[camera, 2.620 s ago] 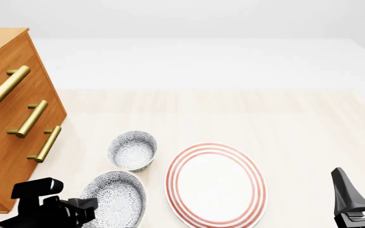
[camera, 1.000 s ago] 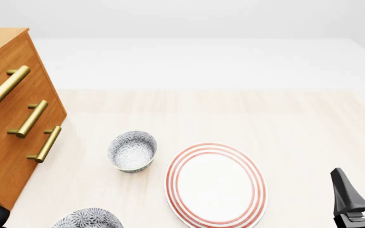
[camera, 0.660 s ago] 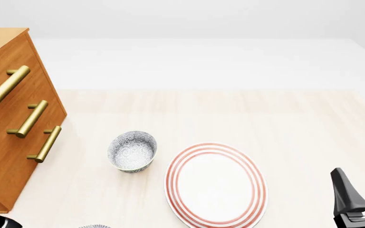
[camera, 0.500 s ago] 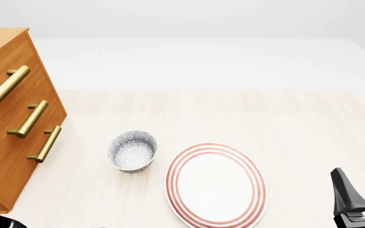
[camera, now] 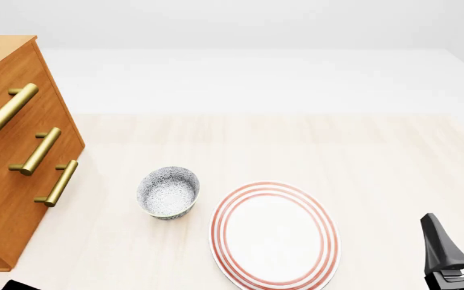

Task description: Stack the bowl in the middle on the bowl at the back.

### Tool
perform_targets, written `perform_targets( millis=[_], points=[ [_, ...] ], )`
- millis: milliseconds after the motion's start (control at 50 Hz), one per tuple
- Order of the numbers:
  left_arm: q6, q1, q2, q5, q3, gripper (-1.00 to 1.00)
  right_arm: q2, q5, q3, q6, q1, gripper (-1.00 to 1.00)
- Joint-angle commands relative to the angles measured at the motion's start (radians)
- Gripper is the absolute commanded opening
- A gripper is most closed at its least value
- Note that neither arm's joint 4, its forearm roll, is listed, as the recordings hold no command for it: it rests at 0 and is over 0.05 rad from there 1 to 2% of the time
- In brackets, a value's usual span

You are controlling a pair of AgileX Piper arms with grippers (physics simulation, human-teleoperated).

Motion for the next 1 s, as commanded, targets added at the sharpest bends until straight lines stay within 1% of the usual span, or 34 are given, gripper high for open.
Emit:
perform_targets(
  millis=[20, 260, 440, 480, 540, 560, 580, 600, 640, 700, 760, 860, 920, 960, 1000],
  points=[
    [-0.012, -0.027, 0.016, -0.036, 0.030, 1.00, 0.000, 0.000, 0.000, 0.001, 0.000, 1.00],
    [-0.018, -0.042, 0.017, -0.027, 0.011, 1.00, 0.000, -0.001, 0.001, -0.001, 0.001, 1.00],
    [-0.012, -0.035, -0.012, 0.031, -0.032, 1.00, 0.000, 0.000, 0.000, -0.003, 0.002, 1.00],
    [0.001, -0.018, -0.044, 0.092, -0.068, 1.00, 0.000, 0.000, 0.001, -0.002, 0.002, 1.00],
    [0.013, 0.000, -0.079, 0.156, -0.105, 1.00, 0.000, 0.000, 0.001, -0.003, 0.003, 1.00],
    [0.013, 0.000, -0.080, 0.157, -0.106, 1.00, 0.000, 0.000, 0.001, -0.003, 0.003, 1.00],
    [0.023, 0.014, -0.100, 0.190, -0.122, 1.00, 0.000, 0.000, 0.001, -0.003, 0.003, 1.00],
    [0.023, 0.014, -0.101, 0.191, -0.123, 1.00, 0.000, 0.000, 0.001, -0.003, 0.003, 1.00],
    [0.042, 0.033, -0.124, 0.226, -0.141, 1.00, 0.000, 0.000, 0.001, -0.003, 0.003, 1.00],
    [0.052, 0.045, -0.146, 0.265, -0.166, 1.00, 0.000, -0.001, 0.001, -0.003, 0.002, 1.00],
    [0.077, 0.075, -0.172, 0.320, -0.208, 1.00, 0.000, 0.000, 0.001, -0.005, 0.002, 1.00],
    [0.096, 0.103, -0.204, 0.372, -0.234, 1.00, 0.000, 0.000, 0.000, -0.008, 0.003, 1.00],
    [0.098, 0.112, -0.208, 0.382, -0.245, 1.00, 0.000, 0.000, 0.000, -0.009, 0.003, 1.00],
    [0.114, 0.137, -0.205, 0.384, -0.274, 1.00, 0.001, 0.000, -0.001, -0.009, 0.003, 1.00],
    [0.117, 0.144, -0.206, 0.384, -0.281, 1.00, 0.001, 0.000, -0.001, -0.010, 0.003, 1.00]
  ],
)
